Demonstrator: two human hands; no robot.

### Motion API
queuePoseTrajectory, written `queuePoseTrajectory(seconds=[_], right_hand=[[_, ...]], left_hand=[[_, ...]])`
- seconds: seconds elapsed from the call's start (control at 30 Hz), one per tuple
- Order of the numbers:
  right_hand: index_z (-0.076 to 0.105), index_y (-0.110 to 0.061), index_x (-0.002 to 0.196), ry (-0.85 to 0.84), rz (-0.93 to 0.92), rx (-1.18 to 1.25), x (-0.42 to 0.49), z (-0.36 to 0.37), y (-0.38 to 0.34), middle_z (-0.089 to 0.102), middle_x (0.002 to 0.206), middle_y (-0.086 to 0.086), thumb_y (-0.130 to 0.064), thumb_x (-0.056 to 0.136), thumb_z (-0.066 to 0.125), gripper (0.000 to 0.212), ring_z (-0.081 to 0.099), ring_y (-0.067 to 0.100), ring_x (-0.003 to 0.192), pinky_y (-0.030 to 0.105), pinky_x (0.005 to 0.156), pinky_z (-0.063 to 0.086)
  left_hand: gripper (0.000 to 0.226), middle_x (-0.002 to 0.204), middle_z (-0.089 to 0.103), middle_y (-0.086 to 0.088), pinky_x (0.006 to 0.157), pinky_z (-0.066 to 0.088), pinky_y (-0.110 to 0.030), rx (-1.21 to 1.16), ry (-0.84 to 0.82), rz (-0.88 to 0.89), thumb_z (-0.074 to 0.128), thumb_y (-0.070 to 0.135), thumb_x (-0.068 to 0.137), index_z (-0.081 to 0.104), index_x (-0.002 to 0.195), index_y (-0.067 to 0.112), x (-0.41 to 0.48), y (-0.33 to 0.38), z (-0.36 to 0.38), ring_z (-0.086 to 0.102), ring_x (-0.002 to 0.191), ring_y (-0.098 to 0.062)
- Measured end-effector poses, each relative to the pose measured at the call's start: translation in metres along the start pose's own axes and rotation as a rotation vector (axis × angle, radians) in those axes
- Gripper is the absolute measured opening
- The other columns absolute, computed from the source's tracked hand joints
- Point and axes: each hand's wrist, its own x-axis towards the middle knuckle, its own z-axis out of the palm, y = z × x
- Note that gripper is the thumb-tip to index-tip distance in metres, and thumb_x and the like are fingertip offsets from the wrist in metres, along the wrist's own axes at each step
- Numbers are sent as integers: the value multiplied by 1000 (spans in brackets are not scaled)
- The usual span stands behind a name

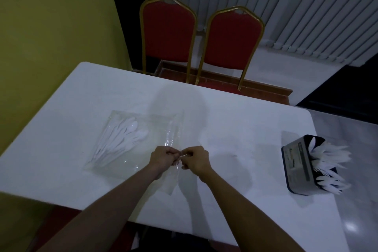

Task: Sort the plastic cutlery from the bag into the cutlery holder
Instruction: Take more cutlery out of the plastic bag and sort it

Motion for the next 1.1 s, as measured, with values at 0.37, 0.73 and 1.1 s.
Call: queuePoseTrajectory(seconds=[0.37,0.73,1.1], right_hand=[[75,0,95,126,-28,-172,11,-23,22,73,101,14,6,86,55,23,70,23,80,33,76,61],[66,1,88,292,302,-192,6,-37,37,71,91,17,-21,80,64,23,71,32,77,41,77,60],[57,-10,131,118,-281,-99,11,-35,-5,59,131,-2,-24,97,57,37,60,15,115,17,91,44]], left_hand=[[9,85,71,-9,74,56,-21,-57,-70,-17,65,4,84,69,78,10,5,6,-23,66,77,-16],[24,55,58,-23,48,48,-28,28,418,349,54,12,81,42,63,2,-4,40,-28,60,39,-9],[32,44,38,2,49,35,-29,186,-71,560,55,18,77,39,52,6,-24,41,4,39,42,-11]])
